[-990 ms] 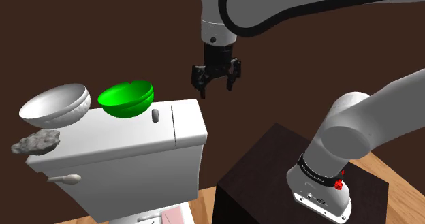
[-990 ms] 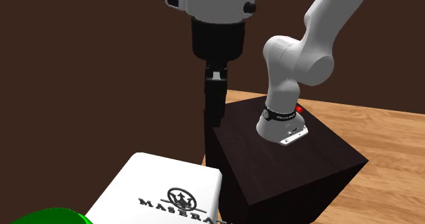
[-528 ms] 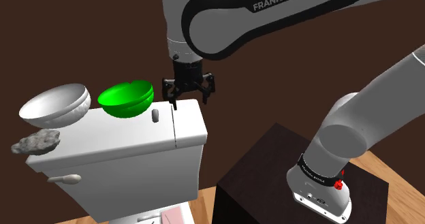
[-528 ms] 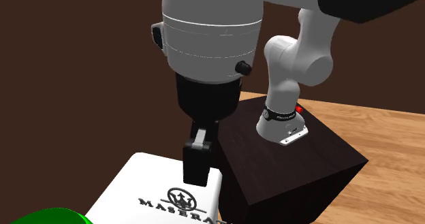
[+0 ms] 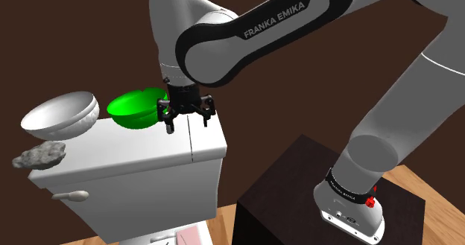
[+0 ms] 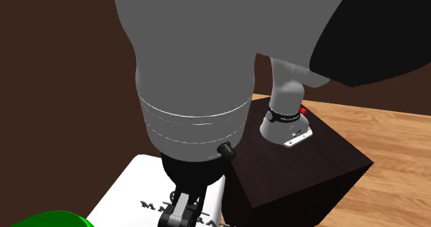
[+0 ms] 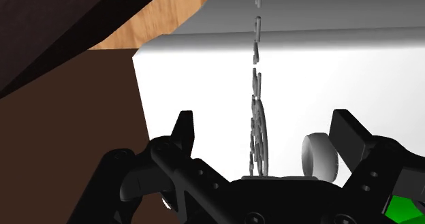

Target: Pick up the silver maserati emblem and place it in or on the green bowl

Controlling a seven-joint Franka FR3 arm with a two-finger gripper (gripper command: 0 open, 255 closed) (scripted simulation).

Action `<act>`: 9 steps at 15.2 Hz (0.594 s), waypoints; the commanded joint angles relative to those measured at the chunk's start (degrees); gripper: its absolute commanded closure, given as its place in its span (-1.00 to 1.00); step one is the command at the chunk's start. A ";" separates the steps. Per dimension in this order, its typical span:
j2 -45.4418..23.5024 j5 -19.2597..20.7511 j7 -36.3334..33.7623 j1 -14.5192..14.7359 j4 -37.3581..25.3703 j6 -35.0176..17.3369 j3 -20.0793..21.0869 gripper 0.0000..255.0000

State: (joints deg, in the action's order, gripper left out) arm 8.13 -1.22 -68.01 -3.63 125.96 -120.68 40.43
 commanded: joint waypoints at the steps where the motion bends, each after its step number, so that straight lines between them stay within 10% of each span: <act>1: -1.17 0.84 -0.72 -0.14 0.69 -1.64 0.32 -1.00; 9: -2.32 1.71 -1.38 -0.25 1.79 -3.62 0.55 -1.00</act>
State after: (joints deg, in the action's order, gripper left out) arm 5.84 0.47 -69.37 -3.87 127.75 -124.29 40.97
